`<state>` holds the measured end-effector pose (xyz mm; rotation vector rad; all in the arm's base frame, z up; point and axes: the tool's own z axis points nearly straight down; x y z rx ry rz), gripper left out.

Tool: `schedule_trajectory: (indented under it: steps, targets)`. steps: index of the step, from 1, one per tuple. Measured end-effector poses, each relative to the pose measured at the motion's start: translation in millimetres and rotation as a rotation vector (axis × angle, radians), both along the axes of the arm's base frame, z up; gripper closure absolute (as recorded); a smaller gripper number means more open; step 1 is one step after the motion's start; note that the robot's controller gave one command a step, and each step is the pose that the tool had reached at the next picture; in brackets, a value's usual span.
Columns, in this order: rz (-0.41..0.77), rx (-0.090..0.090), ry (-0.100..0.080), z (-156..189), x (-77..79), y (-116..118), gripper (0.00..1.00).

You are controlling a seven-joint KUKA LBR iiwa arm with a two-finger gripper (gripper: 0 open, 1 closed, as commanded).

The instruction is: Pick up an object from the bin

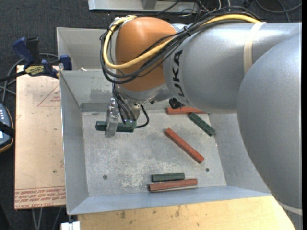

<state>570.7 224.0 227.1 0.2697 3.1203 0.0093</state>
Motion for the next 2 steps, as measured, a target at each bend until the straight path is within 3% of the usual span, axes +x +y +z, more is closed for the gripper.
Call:
schedule_trajectory:
  steps: [1,2]
  targets:
    - [0.569,-0.008,0.013,-128.5,-11.7,-31.8,1.00]
    - [0.615,-0.007,-0.005,8.8,9.1,-18.5,1.00]
